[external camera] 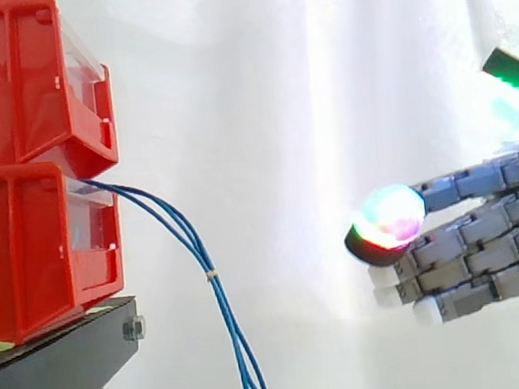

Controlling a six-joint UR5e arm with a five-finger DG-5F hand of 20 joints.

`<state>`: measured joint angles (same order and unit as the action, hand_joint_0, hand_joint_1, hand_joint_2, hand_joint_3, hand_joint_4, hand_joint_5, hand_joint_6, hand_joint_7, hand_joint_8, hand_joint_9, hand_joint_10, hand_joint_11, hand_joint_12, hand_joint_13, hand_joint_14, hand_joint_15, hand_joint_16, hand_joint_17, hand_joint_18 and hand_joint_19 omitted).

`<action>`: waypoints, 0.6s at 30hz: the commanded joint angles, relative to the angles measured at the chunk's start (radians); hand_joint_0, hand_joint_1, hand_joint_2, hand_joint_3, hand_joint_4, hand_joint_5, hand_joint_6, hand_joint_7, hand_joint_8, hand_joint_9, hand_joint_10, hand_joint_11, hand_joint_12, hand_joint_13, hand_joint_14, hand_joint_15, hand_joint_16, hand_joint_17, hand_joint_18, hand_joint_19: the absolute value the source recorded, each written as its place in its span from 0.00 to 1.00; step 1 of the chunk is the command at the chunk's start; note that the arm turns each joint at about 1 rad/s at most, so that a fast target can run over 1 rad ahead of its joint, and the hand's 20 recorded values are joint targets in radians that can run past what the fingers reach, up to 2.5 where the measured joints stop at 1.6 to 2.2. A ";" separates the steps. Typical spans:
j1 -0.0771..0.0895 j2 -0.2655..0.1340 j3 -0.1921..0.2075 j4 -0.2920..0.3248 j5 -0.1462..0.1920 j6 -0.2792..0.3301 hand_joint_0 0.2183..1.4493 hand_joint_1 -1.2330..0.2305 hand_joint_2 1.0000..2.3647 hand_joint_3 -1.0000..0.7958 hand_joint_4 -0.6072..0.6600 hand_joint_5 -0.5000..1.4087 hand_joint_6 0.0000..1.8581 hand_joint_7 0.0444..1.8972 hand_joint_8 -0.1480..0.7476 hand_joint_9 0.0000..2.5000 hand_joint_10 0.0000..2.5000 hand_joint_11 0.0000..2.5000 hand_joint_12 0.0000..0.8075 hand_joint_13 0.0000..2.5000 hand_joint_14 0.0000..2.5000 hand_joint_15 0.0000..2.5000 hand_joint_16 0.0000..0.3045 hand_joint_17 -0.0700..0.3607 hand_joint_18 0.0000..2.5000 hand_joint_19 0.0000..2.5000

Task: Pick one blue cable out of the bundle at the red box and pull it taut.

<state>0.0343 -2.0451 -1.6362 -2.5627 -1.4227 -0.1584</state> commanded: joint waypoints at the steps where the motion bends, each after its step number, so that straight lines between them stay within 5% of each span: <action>1: 0.003 -0.058 0.027 0.024 -0.001 0.025 0.22 0.46 0.00 0.28 0.67 0.14 0.27 0.32 0.50 0.15 0.00 0.01 0.44 0.07 0.00 0.04 0.18 0.45 0.05 0.07; 10: -0.002 -0.199 0.113 0.030 -0.021 0.082 0.22 0.46 0.00 0.28 0.67 0.14 0.27 0.32 0.50 0.15 0.00 0.01 0.44 0.07 0.00 0.04 0.18 0.45 0.05 0.07; 18: 0.004 -0.227 0.134 0.047 -0.041 0.094 0.23 0.46 0.00 0.28 0.68 0.14 0.27 0.31 0.50 0.15 0.00 0.02 0.44 0.07 0.00 0.04 0.18 0.45 0.06 0.07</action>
<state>0.0342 -2.2665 -1.5051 -2.5175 -1.4611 -0.0659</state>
